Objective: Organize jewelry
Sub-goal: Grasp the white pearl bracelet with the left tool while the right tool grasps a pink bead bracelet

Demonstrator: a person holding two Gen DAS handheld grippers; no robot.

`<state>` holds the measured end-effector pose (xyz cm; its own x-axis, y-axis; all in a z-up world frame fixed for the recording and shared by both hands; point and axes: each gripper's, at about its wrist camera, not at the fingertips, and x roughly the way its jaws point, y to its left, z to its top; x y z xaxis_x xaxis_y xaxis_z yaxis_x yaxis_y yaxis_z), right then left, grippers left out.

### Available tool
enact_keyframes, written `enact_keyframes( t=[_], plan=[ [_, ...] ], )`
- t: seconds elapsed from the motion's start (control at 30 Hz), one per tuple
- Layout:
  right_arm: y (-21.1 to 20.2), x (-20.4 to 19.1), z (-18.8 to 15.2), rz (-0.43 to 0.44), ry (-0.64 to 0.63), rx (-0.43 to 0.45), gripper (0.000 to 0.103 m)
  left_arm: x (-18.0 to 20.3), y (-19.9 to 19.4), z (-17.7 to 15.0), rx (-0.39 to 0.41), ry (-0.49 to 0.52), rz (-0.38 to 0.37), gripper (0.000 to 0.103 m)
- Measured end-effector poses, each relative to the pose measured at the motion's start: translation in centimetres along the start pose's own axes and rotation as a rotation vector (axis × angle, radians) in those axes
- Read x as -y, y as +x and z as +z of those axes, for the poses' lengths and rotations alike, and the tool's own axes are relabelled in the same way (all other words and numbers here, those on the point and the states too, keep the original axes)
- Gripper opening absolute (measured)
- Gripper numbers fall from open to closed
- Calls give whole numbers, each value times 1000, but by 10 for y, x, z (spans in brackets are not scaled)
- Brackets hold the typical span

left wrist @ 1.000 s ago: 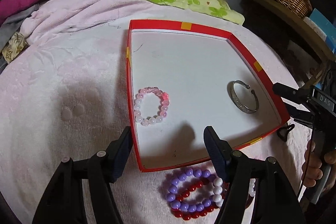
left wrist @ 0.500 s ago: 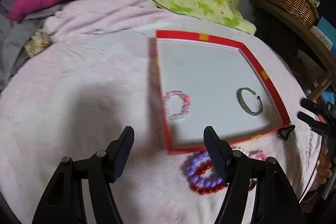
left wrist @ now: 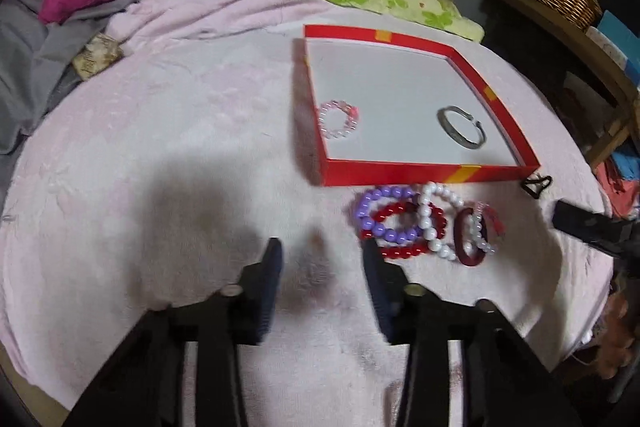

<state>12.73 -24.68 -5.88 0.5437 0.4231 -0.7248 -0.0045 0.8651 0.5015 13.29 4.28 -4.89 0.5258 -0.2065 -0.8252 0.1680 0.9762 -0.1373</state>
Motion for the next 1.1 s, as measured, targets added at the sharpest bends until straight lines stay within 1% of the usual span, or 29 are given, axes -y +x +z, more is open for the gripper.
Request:
enact_keyframes(
  t=[0.07, 0.1, 0.13, 0.2, 0.23, 0.27, 0.3, 0.33, 0.37, 0.47, 0.53, 0.6, 0.67, 0.7, 0.77, 0.8, 0.87, 0.93, 1.03, 1.1],
  plan=[
    [18, -6, -1, -17, -13, -31, 54, 1, 1, 1, 2, 3, -36, 39],
    [26, -7, 0, -19, -15, -45, 45, 3, 1, 2, 5, 10, -61, 39],
    [32, -8, 0, -27, -22, -54, 40, 4, 1, 3, 8, 18, -76, 39],
    [48, -17, 0, -87, -64, -73, 39, 9, 3, 6, 15, 43, -102, 39],
    [56, -19, -1, -119, -92, -86, 33, 11, 4, 7, 14, 54, -111, 39],
    [59, -23, -2, -153, -124, -82, 30, 14, 5, 7, 10, 70, -129, 39],
    [60, -28, -3, -182, -157, -71, 22, 17, 6, 8, 6, 80, -142, 39],
    [60, -32, -4, -214, -194, -64, 12, 21, 8, 8, 2, 93, -158, 39],
    [60, -34, -6, -230, -217, -59, 8, 23, 9, 8, 0, 101, -167, 39],
    [51, -29, -6, -240, -199, -34, 8, 33, 13, 11, -9, 116, -204, 39],
    [42, -24, -3, -232, -178, -9, 8, 39, 16, 12, -11, 124, -221, 39],
    [32, -17, 2, -227, -148, 21, 8, 46, 22, 13, -19, 140, -226, 39],
    [26, -11, 6, -213, -120, 29, 8, 53, 30, 13, -34, 155, -221, 39],
    [23, -7, 7, -211, -105, 32, 8, 57, 35, 13, -45, 167, -215, 37],
    [25, -4, 9, -213, -89, 26, 8, 62, 44, 13, -63, 175, -208, 24],
    [25, -1, 9, -212, -84, 19, 8, 63, 47, 14, -66, 168, -209, 22],
    [25, 2, 9, -207, -77, 6, 8, 63, 50, 16, -60, 154, -217, 15],
    [24, 3, 9, -205, -79, 5, 8, 63, 52, 17, -61, 144, -226, 14],
    [18, 7, 9, -198, -78, 18, 8, 66, 49, 15, -44, 167, -224, 14],
    [12, 10, 10, -185, -68, 29, 8, 68, 45, 14, -32, 179, -244, 14]
  ],
)
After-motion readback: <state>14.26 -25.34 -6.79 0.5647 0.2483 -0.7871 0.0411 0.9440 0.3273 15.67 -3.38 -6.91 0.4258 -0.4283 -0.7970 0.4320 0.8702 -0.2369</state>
